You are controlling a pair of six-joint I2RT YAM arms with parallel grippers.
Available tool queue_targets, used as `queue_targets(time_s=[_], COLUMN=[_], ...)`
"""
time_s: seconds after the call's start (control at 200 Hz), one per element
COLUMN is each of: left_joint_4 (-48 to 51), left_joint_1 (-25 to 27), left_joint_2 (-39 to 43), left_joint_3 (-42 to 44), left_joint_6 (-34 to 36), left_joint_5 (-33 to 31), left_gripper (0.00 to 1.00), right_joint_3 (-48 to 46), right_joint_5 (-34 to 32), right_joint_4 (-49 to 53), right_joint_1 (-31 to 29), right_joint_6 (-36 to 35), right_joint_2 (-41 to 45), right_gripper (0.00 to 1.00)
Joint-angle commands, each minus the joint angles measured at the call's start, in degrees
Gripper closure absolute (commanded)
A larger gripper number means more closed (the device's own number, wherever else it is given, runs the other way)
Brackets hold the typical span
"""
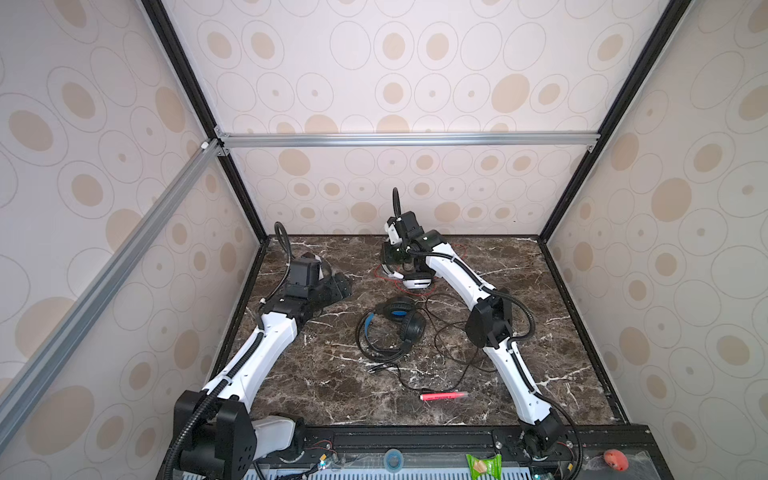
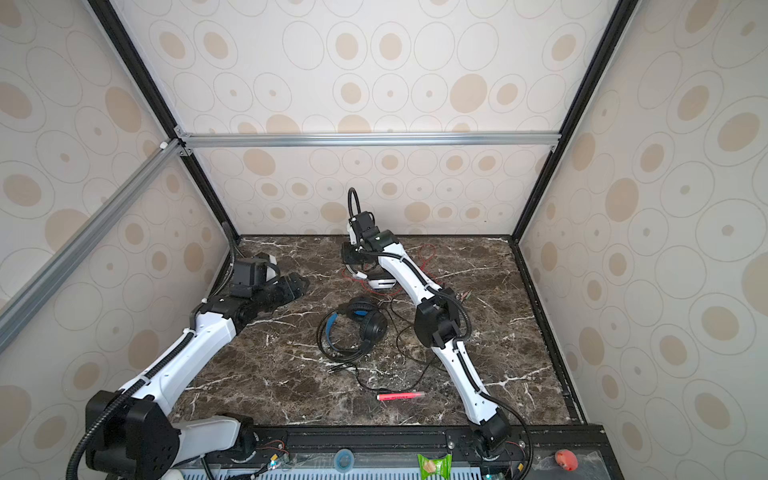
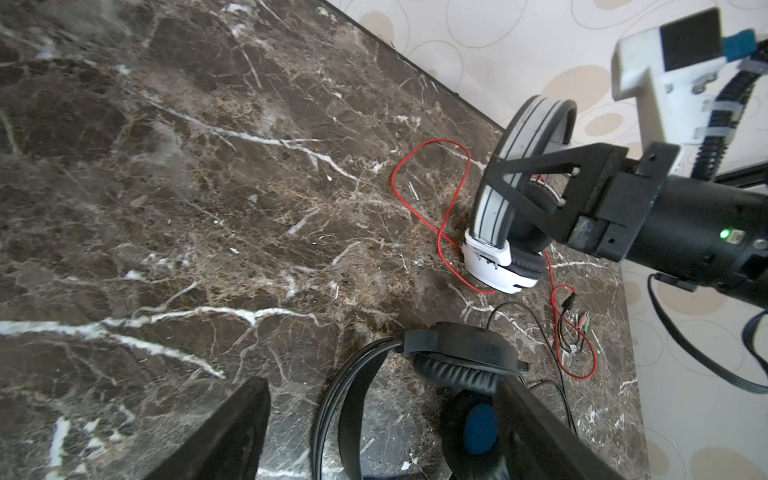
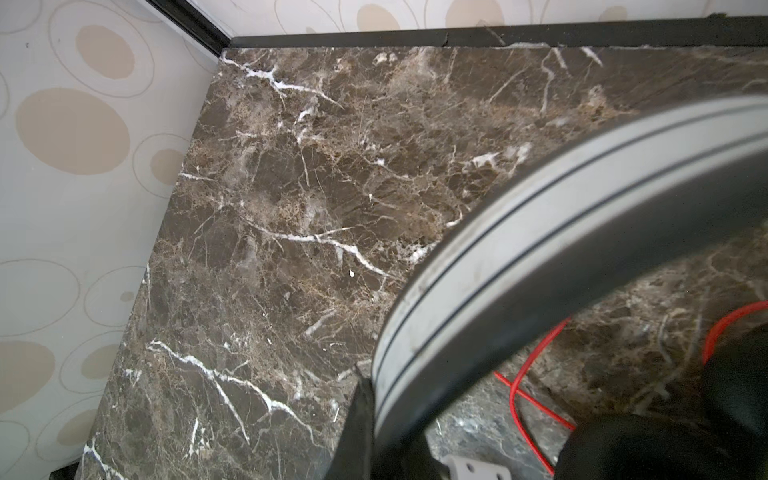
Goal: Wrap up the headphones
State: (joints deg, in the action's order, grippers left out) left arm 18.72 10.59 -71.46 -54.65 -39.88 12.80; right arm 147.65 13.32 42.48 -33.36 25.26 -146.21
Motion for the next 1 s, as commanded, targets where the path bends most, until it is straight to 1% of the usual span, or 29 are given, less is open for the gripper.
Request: queue_targets(time_s=[0.0,0.04,0.095,0.165,0.205,0.24,0.345,0.415,0.495,0.58,0.66,0.695,0.72,0.75,0.795,0.845,0.905,0.99], left_joint_4=[-2.18,-2.2,-2.37,-2.23,-2.2,-2.2,-1.97,-1.46,-0.72,-0.03,0.85,1.35,1.61,1.99,3.14,5.5,7.96,11.4], left_joint_1=[-1.12,-1.18,-1.32,-1.44,-1.45,-1.53,-1.54,-1.54,-1.54,-1.56,-1.53,-1.47,-1.45,-1.38,-1.21,-1.02,-0.77,-0.16], left_joint_2=[0.78,0.27,-0.94,-2.59,-3.56,-4.55,-7.84,-11.03,-15.7,-21.89,-28.98,-32.16,-34.36,-37.07,-41.24,-45.94,-51.23,-58.26], left_joint_3=[0.42,0.09,-0.63,-2.09,-3.17,-4.29,-7.91,-10.63,-14.6,-19.45,-26.12,-29.17,-31.43,-34.16,-38.48,-43.79,-49.88,-59.06], left_joint_6=[-0.02,0.52,1.36,2.28,2.79,3.26,4.62,5.44,6.34,7.63,8.61,8.76,8.83,8.91,9.31,9.91,10.64,11.51], left_joint_5=[0.28,0.23,0.38,0.52,0.73,0.9,1.29,1.48,2.05,3.02,4.6,5.09,5.43,5.94,6.34,5.37,4.44,3.62], left_gripper=[0.16,0.16,0.16,0.16,0.16,0.16,0.16,0.16,0.21,0.25,0.26,0.26,0.27,0.28,0.28,0.29,0.3,0.31], right_joint_3=[-4.83,-6.49,-7.37,-6.25,-5.2,-4.5,-3.69,-3.82,-5.17,-8.52,-12.29,-13.95,-15.18,-17.0,-19.57,-21.97,-25.05,-30.37], right_joint_5=[-0.63,0.16,1.81,2.63,3.0,3.01,3.07,3.84,4.28,4.8,4.8,4.48,4.13,3.33,2.01,0.44,-1.29,-1.55], right_joint_4=[-1.11,-2.82,-4.71,-5.21,-5.05,-4.87,-3.88,-2.92,-1.97,-1.91,-1.2,-0.57,-0.02,0.92,2.15,3.62,4.97,5.18], right_joint_1=[0.41,0.32,0.03,-0.29,-0.29,-0.32,0.01,0.58,1.55,2.91,4.44,5.09,5.5,5.86,6.39,6.99,7.74,9.28], right_joint_6=[0.77,0.59,0.06,-0.77,-1.12,-1.41,-2.7,-3.06,-3.37,-3.61,-4.69,-5.46,-6.38,-7.43,-9.17,-10.96,-12.27,-12.66], right_joint_2=[2.05,2.5,2.78,2.55,2.44,2.51,4.42,6.58,9.78,14.11,18.62,20.62,22.12,23.82,26.24,28.61,31.25,34.85], right_gripper=[0.91,0.85,0.75,0.58,0.52,0.48,0.41,0.38,0.36,0.34,0.3,0.25,0.19,0.15,0.14,0.1,0.09,0.08])
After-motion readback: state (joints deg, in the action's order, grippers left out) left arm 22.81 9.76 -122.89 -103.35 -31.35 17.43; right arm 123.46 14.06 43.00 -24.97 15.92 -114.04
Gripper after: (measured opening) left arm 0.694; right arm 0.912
